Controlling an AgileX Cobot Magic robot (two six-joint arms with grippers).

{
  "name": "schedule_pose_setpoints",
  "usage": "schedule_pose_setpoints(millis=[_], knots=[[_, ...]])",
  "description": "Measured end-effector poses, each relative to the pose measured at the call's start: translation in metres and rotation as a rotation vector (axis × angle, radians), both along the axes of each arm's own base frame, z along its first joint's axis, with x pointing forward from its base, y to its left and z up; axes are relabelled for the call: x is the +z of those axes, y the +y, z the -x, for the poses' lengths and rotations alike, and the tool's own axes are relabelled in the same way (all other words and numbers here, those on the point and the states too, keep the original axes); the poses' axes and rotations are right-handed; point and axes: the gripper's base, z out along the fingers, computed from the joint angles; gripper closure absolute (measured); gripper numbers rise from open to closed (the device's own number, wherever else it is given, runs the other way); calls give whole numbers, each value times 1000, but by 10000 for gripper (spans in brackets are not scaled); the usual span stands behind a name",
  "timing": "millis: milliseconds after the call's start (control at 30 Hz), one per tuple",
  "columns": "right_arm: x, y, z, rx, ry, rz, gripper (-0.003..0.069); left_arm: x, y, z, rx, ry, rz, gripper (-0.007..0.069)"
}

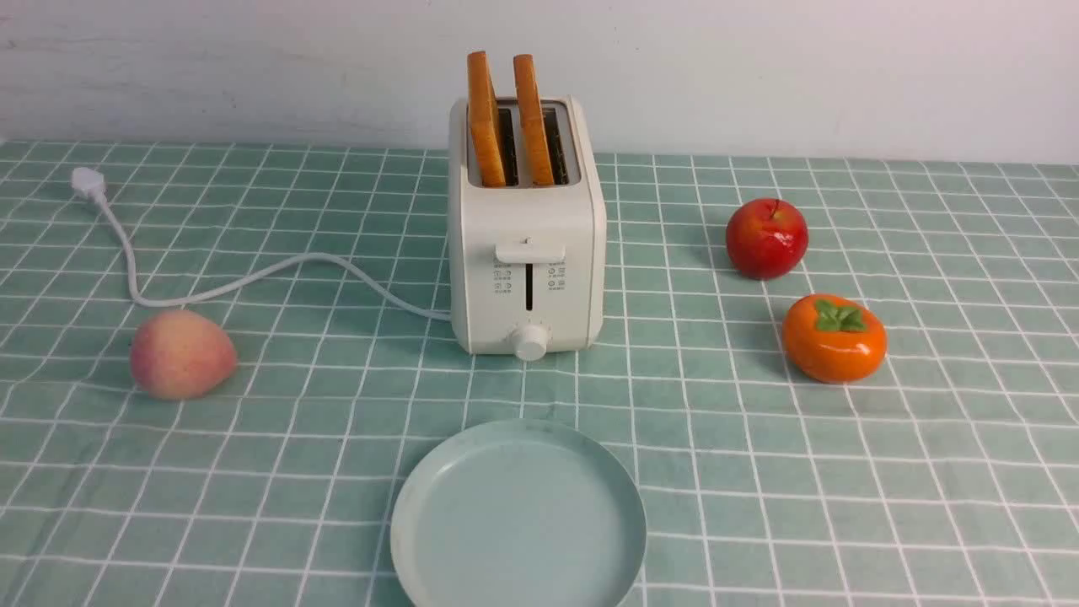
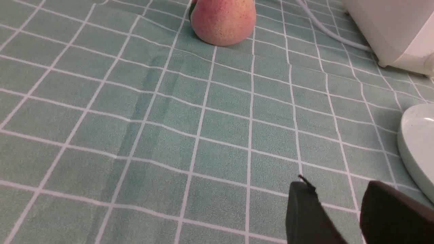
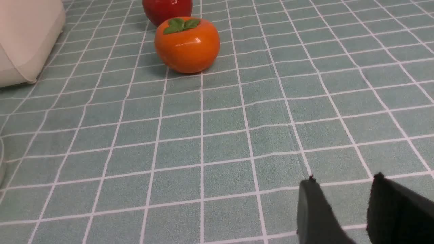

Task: Take toasted bread from bread machine on blue coffee table place on plate.
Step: 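Grasp the toast slice in the toaster and pull it up out of the slot with the right gripper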

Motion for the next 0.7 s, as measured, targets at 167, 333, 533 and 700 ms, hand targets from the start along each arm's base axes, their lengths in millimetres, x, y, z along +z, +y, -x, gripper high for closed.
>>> schedule_pose_setpoints(millis=[167, 333, 533, 700], knots=[[0, 0, 0, 0, 0, 0, 419, 0, 0, 0, 0, 0, 0, 386], [0, 0, 0, 0, 0, 0, 419, 0, 0, 0, 0, 0, 0, 386], [0, 0, 0, 0, 0, 0, 419, 0, 0, 0, 0, 0, -2, 386], [0, 0, 0, 0, 0, 0, 419, 2, 0, -1, 0, -28, -8, 386]])
